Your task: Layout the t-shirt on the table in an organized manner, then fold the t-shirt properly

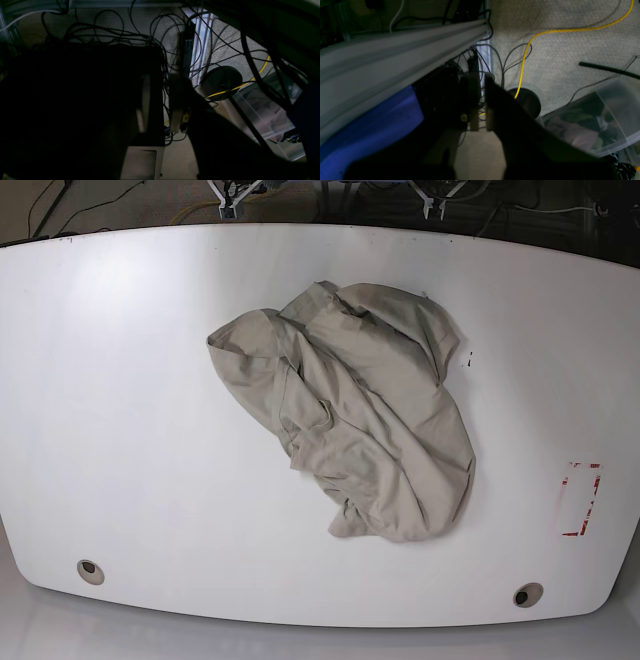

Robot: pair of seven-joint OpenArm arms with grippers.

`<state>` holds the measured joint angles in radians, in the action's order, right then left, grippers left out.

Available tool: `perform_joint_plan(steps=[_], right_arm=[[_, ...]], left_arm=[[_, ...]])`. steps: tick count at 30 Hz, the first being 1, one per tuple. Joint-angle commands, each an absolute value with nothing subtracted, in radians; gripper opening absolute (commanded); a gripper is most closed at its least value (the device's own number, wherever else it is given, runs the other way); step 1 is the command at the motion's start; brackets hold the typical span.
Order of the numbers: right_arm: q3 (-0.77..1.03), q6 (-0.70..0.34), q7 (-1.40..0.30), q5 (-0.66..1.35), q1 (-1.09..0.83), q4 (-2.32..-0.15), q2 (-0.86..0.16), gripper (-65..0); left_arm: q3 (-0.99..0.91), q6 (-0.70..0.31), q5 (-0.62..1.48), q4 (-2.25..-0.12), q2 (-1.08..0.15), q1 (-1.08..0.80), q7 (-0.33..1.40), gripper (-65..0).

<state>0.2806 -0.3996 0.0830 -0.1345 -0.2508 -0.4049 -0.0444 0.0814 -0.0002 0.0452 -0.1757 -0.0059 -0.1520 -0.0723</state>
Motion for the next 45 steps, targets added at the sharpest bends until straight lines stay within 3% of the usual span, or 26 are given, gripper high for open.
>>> perform_joint_plan(steps=[1, 45], right_arm=[[0.281, -0.407, 0.092, -0.13, -0.255, -0.416, -0.049, -61.8], [0.284, -0.411, 0.106, -0.129, -0.311, -0.481, -0.045, -62.4]], left_arm=[[0.082, 0.0, 0.047, -0.18, -0.006, -0.157, -0.073, -53.4], [0.075, -0.004, 0.056, -0.255, -0.013, -0.218, -0.083, -54.6]])
